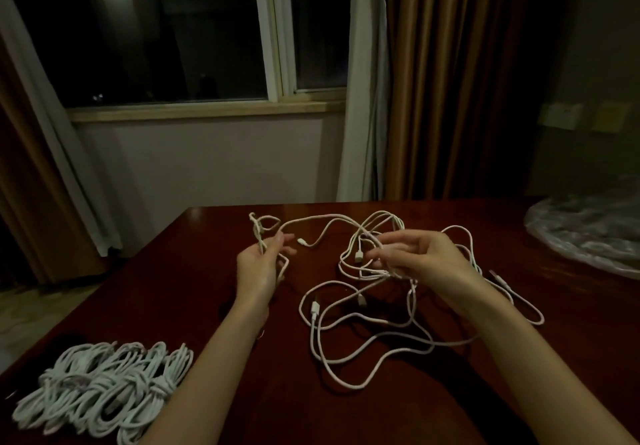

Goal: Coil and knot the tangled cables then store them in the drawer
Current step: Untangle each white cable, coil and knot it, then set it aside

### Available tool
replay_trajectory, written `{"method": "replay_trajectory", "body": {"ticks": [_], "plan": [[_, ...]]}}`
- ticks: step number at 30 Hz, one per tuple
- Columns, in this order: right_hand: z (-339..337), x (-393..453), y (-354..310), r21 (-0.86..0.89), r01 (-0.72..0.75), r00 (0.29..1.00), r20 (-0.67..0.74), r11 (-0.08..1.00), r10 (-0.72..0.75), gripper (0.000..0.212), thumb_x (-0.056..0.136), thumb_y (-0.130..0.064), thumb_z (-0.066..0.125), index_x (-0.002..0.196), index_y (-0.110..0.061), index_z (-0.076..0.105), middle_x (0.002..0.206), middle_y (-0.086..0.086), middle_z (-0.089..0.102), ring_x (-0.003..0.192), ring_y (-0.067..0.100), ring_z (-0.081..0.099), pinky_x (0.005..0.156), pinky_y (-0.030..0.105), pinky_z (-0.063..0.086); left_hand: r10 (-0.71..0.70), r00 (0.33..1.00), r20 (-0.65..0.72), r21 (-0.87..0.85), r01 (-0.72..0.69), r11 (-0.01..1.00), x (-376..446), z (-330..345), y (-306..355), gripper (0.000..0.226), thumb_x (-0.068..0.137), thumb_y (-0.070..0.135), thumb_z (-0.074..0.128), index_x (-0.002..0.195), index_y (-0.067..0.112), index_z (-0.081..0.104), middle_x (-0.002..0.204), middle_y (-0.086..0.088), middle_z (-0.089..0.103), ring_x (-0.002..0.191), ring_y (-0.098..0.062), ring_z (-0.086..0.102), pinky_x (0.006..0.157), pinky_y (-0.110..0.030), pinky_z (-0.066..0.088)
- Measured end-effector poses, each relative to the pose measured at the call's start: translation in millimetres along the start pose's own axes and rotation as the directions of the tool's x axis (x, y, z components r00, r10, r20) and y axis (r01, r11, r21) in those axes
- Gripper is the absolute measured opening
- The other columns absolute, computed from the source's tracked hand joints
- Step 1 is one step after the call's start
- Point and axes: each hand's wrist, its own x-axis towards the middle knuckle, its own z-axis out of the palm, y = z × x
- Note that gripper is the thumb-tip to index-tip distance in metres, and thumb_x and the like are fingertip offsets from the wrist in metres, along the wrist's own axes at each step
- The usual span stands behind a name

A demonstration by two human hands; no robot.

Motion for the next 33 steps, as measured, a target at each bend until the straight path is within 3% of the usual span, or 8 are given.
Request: {"method": "replay_trajectory", "body": {"ticks": [5,7,10,13,15,21,25,33], "plan": [[5,0,-10,0.312,0.117,0.984,-0.162,0.943,-0.068,0.046,0.068,-0.020,0.071,0.111,-0.008,0.061,0.097,0.011,0.075,0.089,0.021,0.073,0.084,0.039,0.054,-0.084,0.995,0.054,0.235,0.069,0.969,1,4,4,0.062,0.083,0.050,0.065,0.129,0.009,0.055,0.127,-0.007,0.060,0.111,-0.016,0.060,0.095,-0.034,0.049],[6,1,-9,0.395,0.134,0.980,-0.191,0.909,-0.062,0.041,0.075,-0.013,0.070,0.114,-0.004,0.059,0.098,0.011,0.074,0.087,0.021,0.073,0.077,0.030,0.059,0.107,0.992,-0.071,0.420,-0.067,0.905,-8,6,11,0.063,0.087,0.042,0.064,0.138,0.015,0.040,0.140,-0.004,0.041,0.131,-0.020,0.038,0.111,-0.041,0.032],[12,2,-7,0.421,0.119,0.980,-0.195,0.899,-0.038,0.035,0.082,-0.005,0.067,0.115,0.001,0.057,0.098,0.012,0.074,0.088,0.020,0.072,0.073,0.025,0.059,0.460,0.887,0.044,0.352,-0.444,0.824,-35,17,24,0.028,0.088,0.030,0.066,0.111,0.025,0.051,0.116,0.007,0.051,0.109,-0.007,0.048,0.095,-0.027,0.041],[22,3,-2,0.400,0.112,0.984,-0.175,0.910,-0.044,0.032,0.082,-0.005,0.067,0.112,-0.002,0.056,0.097,0.011,0.075,0.090,0.020,0.072,0.075,0.027,0.059,0.378,0.820,0.430,0.239,-0.507,0.828,-52,36,18,0.010,0.087,0.026,0.071,0.096,0.025,0.067,0.092,0.012,0.068,0.089,0.002,0.062,0.075,-0.012,0.047],[30,3,1,0.363,0.124,0.984,-0.166,0.923,-0.066,0.028,0.084,-0.007,0.067,0.110,-0.005,0.058,0.098,0.009,0.075,0.092,0.020,0.072,0.076,0.029,0.059,0.337,0.789,0.513,0.221,-0.501,0.837,-56,45,7,0.012,0.087,0.025,0.071,0.098,0.025,0.074,0.092,0.013,0.073,0.090,0.002,0.066,0.079,-0.017,0.051],[27,7,11,0.141,0.161,0.971,-0.201,0.977,-0.131,0.025,0.083,-0.012,0.072,0.107,-0.011,0.064,0.094,0.003,0.075,0.090,0.012,0.071,0.072,0.019,0.056,0.289,0.868,0.403,0.076,-0.347,0.935,-48,42,3,0.013,0.091,0.015,0.065,0.084,0.018,0.076,0.081,0.001,0.075,0.083,-0.012,0.071,0.077,-0.027,0.053],[22,5,23,-0.193,0.206,0.975,-0.038,0.959,-0.218,0.021,0.081,-0.009,0.074,0.100,-0.015,0.070,0.095,-0.004,0.073,0.092,0.003,0.068,0.077,0.015,0.052,0.162,0.949,0.269,-0.089,-0.143,0.986,-39,33,9,0.015,0.091,0.014,0.061,0.082,0.009,0.073,0.081,-0.007,0.075,0.079,-0.018,0.072,0.072,-0.025,0.055],[21,5,31,-0.260,0.228,0.973,0.018,0.938,-0.231,0.010,0.087,-0.019,0.069,0.094,-0.019,0.075,0.088,-0.009,0.074,0.084,0.002,0.068,0.071,0.013,0.050,0.010,0.987,0.159,-0.416,0.058,0.907,-29,20,26,0.015,0.097,0.015,0.052,0.091,0.006,0.062,0.077,-0.003,0.074,0.075,-0.014,0.073,0.061,-0.017,0.056]]}}
